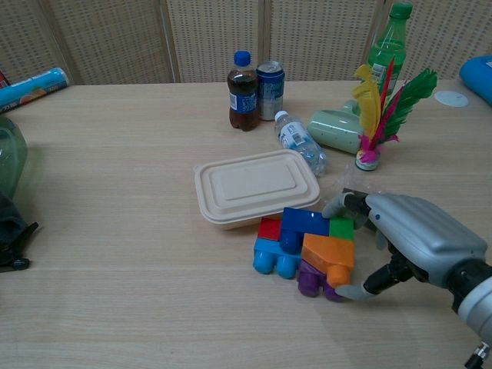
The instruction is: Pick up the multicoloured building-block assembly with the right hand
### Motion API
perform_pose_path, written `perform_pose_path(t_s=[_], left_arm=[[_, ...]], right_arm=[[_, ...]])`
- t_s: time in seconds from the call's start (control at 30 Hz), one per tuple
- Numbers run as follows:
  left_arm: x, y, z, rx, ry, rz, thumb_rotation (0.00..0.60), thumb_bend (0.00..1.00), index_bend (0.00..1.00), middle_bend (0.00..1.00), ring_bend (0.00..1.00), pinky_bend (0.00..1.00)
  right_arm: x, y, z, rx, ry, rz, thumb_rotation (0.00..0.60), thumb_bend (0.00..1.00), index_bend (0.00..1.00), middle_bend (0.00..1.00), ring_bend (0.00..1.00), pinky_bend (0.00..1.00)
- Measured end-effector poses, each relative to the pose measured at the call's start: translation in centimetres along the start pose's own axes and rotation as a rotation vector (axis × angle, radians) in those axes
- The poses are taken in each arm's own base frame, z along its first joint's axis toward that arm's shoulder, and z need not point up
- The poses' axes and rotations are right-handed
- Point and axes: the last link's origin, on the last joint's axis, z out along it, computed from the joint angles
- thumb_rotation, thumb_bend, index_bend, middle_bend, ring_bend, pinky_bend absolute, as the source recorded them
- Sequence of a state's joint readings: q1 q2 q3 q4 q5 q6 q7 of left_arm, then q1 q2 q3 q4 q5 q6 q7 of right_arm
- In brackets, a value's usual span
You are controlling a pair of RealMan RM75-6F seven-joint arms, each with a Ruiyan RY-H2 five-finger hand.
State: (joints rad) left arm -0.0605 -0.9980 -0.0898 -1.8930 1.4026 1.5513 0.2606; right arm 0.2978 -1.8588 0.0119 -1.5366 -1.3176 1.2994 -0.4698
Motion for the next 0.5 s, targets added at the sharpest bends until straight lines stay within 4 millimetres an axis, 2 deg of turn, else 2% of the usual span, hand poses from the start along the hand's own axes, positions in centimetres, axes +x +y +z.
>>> perform_pose_path(t_s=[0.1,0.33,0.5], left_arm=[[0.0,0.0,0.0,-0.001,0.001,-0.002,0.6,0.0,0.0,0.0,0.0,0.0],[0.0,0.0,0.0,-0.003,0.0,-0.004,0.6,0.0,0.0,0.0,0.0,0.0],[-0.1,0.1,0.0,-0.005,-0.005,-0.008,0.6,0.0,0.0,0.0,0.0,0.0]], right_arm=[[0.4,0.0,0.1,-0.002,0.027,0.004,0.6,0.0,0.45,0.43,0.41,0.54],[1.7,0.1,-0.1,-0.004,0.076,0.01,0.6,0.0,0.45,0.44,0.41,0.54],[3.4,0.6,-0.7,-0.007,0.111,0.008,0.6,0.0,0.45,0.44,0.41,0.54]])
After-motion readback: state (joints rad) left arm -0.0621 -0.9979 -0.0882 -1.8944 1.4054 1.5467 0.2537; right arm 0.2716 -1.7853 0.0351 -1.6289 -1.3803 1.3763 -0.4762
